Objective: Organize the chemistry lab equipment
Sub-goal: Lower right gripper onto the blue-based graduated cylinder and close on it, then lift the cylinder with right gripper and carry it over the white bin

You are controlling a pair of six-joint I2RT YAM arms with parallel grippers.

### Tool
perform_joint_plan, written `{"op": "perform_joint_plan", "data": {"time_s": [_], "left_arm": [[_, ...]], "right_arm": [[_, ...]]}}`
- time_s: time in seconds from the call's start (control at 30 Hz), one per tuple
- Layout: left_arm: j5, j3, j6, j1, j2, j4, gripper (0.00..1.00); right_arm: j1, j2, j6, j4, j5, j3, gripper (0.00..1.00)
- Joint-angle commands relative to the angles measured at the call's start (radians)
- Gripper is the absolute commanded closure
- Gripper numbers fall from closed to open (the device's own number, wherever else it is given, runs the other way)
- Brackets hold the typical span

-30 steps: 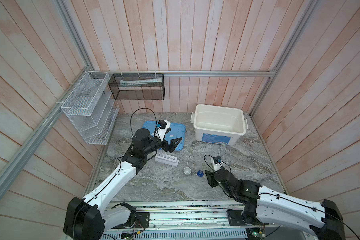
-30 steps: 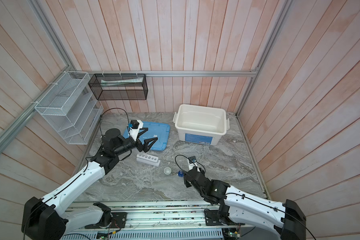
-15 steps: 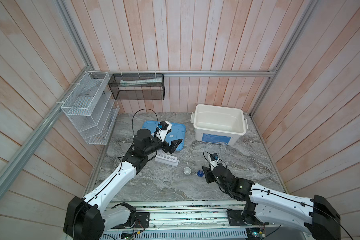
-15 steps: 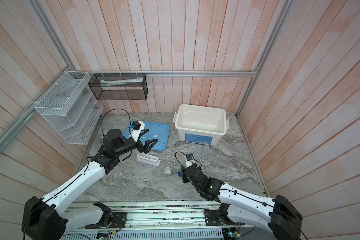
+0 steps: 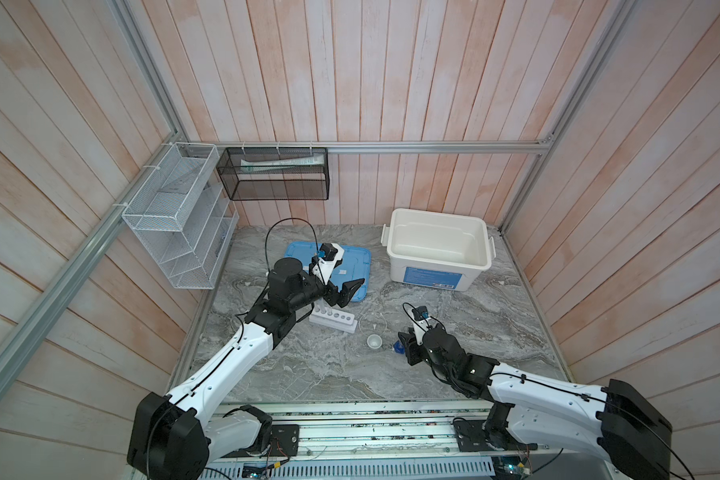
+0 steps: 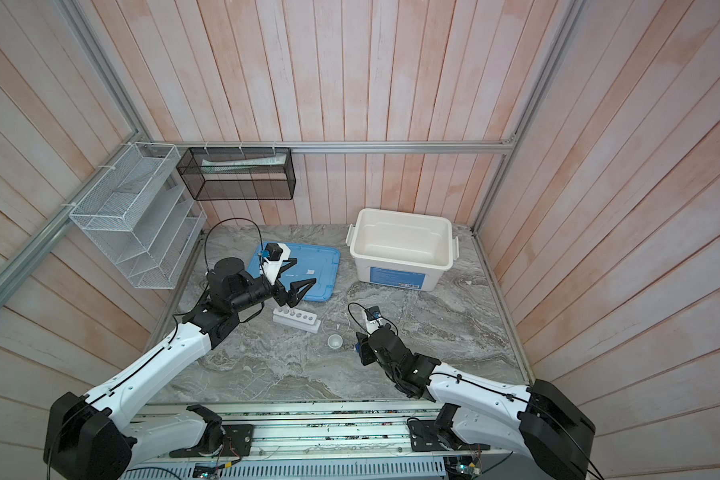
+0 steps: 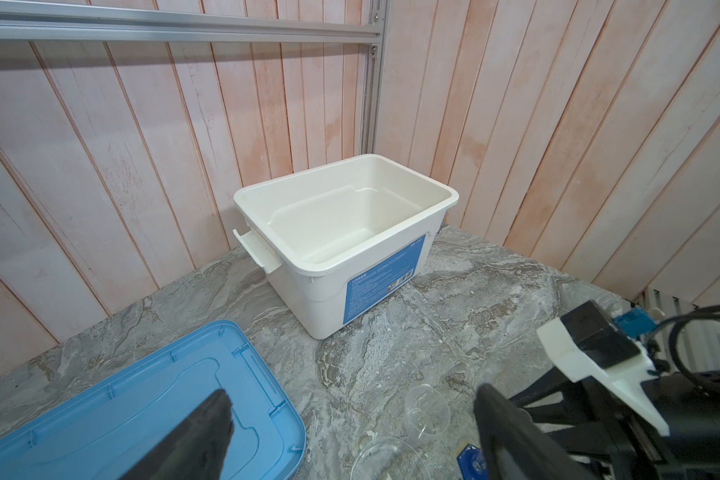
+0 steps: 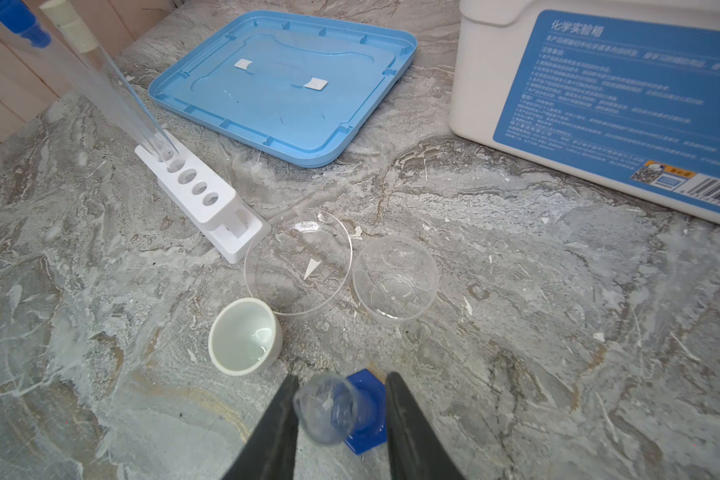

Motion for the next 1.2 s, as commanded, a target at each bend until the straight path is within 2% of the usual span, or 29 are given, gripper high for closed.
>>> {"op": "perform_joint_plan", "data": {"time_s": [0.0, 0.1, 0.37, 0.57, 0.8, 0.93, 1.07, 1.17], "left_arm": [[-0.009, 0.005, 0.018, -0.004, 0.005, -0.01, 0.08], [-0.012, 0.005, 0.022, -0.004, 0.003, -0.013, 0.08], [-0.015, 0.003, 0.028, -0.004, -0.002, -0.014, 0.08], [-0.015, 0.006, 0.029, -0.004, -0.006, -0.019, 0.08], [-0.024, 0.012, 0.034, -0.004, -0.014, -0.027, 0.08], [-0.025, 0.024, 0.025, -0.005, -0.021, -0.038, 0.08], [-0.034, 0.038, 0.013, -0.007, -0.039, -0.06, 0.08], [-0.039, 0.036, 0.008, -0.007, -0.06, -0.085, 0.08]], "right_arm": [[-0.005, 0.04, -0.024, 0.065, -0.001, -0.01, 0.68], [-0.005, 0.072, -0.033, 0.068, -0.002, 0.003, 0.72], [-0.005, 0.115, -0.051, 0.053, -0.01, 0.034, 0.93], [-0.005, 0.088, -0.08, -0.053, -0.043, 0.083, 0.94], [-0.008, -0.062, -0.207, -0.406, -0.022, 0.314, 0.95], [-0.054, -0.08, -0.306, -0.52, -0.027, 0.493, 0.94], [-0.16, -0.021, -0.402, -0.551, -0.041, 0.675, 0.94], [-0.27, 0.051, -0.454, -0.521, -0.107, 0.79, 0.94]]}}
